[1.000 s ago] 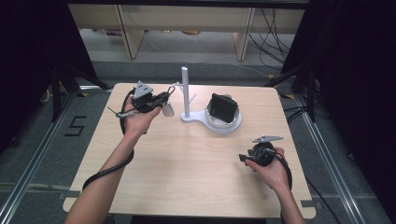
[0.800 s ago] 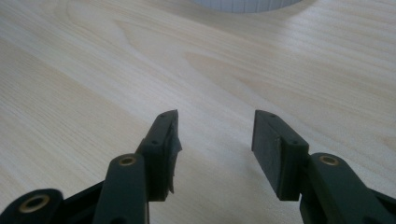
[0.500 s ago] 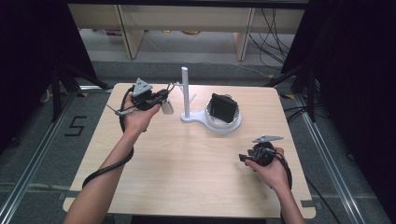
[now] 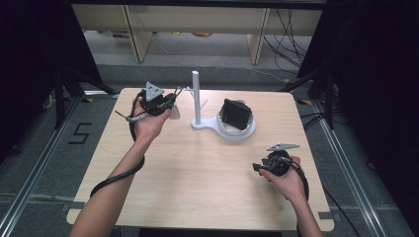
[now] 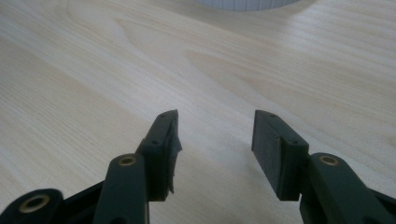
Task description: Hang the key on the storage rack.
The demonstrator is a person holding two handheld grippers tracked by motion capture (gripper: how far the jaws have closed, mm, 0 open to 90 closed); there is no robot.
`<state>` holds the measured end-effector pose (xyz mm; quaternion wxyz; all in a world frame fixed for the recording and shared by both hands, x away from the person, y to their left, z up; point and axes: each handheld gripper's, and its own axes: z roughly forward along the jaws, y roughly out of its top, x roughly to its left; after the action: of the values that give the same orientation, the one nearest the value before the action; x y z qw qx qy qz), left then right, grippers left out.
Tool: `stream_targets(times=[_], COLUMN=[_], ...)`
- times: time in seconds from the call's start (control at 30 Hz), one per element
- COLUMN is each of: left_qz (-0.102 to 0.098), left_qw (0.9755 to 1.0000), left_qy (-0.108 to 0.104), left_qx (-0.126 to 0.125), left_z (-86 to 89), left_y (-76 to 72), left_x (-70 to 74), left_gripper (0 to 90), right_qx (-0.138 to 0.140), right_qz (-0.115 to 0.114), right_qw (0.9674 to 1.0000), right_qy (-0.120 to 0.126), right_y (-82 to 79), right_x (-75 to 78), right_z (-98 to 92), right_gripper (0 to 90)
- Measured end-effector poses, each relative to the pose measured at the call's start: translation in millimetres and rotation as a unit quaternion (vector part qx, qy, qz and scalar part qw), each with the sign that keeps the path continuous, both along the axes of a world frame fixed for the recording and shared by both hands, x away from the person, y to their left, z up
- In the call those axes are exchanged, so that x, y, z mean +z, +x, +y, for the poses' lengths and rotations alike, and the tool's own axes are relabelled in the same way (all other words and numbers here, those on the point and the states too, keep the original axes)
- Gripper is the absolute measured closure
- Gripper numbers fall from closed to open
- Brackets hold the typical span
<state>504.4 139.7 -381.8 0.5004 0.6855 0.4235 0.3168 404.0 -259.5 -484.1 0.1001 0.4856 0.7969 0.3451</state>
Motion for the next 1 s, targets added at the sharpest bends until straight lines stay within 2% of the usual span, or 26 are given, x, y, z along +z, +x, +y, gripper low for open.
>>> stream_targets(times=[0.17, 0.3, 0.33, 0.37, 0.4, 0.43, 0.47, 0.6, 0.67, 0.8, 0.87, 1.0], left_qz=[-0.003, -0.011, -0.016, -0.014, -0.017, -0.021, -0.021, -0.027, -0.022, -0.028, -0.027, -0.039], left_qw=[0.9999, 0.9998, 0.9996, 0.9997, 0.9996, 0.9993, 0.9994, 0.9989, 0.9993, 0.9989, 0.999, 0.9985], left_qy=[0.009, 0.013, 0.021, 0.018, 0.019, 0.028, 0.024, 0.037, 0.029, 0.038, 0.035, 0.037], left_qx=[0.003, 0.007, 0.009, 0.008, 0.009, 0.01, 0.008, 0.004, 0.0, -0.001, -0.004, -0.005], left_z=[-4.3, -7.2, -7.6, -8.6, -9.7, -9.6, -10.8, -13.2, -15.3, -15.3, -15.9, -15.8], left_y=[-0.1, -1.5, -2.2, -2.9, -3.8, -4.7, -5.7, -9.1, -9.7, -10.5, -10.8, -11.5], left_x=[-0.5, 0.3, 1.1, 1.1, 1.3, 2.3, 2.1, 2.8, 1.6, 1.3, 1.0, 2.2], left_gripper=[83.4, 83.4, 83.4, 83.4, 83.4, 83.4, 83.3, 83.1, 83.1, 83.1, 83.3, 83.3], right_qx=[0.001, -0.001, 0.001, -0.011, -0.017, -0.014, -0.015, -0.011, -0.009, -0.015, -0.013, -0.012], right_qz=[0.0, -0.002, -0.005, -0.017, -0.018, -0.017, -0.016, -0.011, -0.011, -0.011, -0.014, -0.014], right_qw=[1.0, 1.0, 1.0, 0.9998, 0.9995, 0.9996, 0.9996, 0.9997, 0.9997, 0.9997, 0.9996, 0.9996], right_qy=[0.001, -0.001, -0.002, -0.007, -0.02, -0.015, -0.018, -0.02, -0.022, -0.019, -0.019, -0.02], right_y=[0.1, 0.4, 1.1, 0.9, 0.3, 0.3, 0.0, 0.0, 0.0, -0.1, 0.4, 0.5], right_x=[-0.1, -0.8, -1.3, -2.8, -2.1, -2.1, -1.6, -1.0, -0.9, -0.9, -1.3, -1.4], right_z=[-0.3, 0.1, -0.1, 1.3, 1.8, 1.9, 1.9, 1.3, 1.2, 1.3, 0.8, 0.8], right_gripper=[52.0, 52.1, 52.0, 52.1, 52.1, 52.1, 52.1, 52.1, 52.1, 52.1, 52.1, 52.1])
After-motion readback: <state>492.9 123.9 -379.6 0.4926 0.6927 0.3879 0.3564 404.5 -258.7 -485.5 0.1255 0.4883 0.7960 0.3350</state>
